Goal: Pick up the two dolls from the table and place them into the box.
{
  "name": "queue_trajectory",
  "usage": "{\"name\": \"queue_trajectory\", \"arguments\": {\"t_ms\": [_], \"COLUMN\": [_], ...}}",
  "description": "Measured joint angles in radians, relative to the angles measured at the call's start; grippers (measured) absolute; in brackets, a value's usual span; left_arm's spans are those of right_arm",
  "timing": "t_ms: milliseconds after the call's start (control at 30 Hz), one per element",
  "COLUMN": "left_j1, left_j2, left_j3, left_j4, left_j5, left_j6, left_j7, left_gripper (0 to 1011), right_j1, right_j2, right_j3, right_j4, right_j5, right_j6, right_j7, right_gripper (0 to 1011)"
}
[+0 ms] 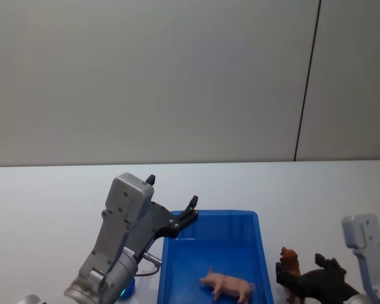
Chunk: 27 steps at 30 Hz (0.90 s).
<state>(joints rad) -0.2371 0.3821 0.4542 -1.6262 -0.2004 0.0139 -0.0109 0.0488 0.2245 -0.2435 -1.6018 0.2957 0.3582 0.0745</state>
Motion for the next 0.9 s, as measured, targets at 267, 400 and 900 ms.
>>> {"name": "queue_trajectory", "arguments": {"t_ms": [267, 400, 900], "left_j1": [0.0, 0.0, 0.0], "left_j2": [0.0, 0.0, 0.0], "left_j3": [0.0, 0.0, 0.0], "left_j4": [0.0, 0.0, 0.0], "left_j5": [0.0, 0.0, 0.0], "left_j6": [0.0, 0.0, 0.0], "left_j7": [0.0, 0.0, 0.0], "left_gripper": [1001, 1001, 1001], "right_j1": [0.047, 0.073, 0.119], "right_j2": [-0.025, -0.038, -0.058], "right_j3": [-0.004, -0.004, -0.001], "right_j4": [0.06, 0.092, 0.142], "right_j5": [0.005, 0.012, 0.021], "right_j6": [0.015, 0.022, 0.025], "right_j7": [0.019, 0.028, 0.04], "right_gripper": [865, 741, 417]}}
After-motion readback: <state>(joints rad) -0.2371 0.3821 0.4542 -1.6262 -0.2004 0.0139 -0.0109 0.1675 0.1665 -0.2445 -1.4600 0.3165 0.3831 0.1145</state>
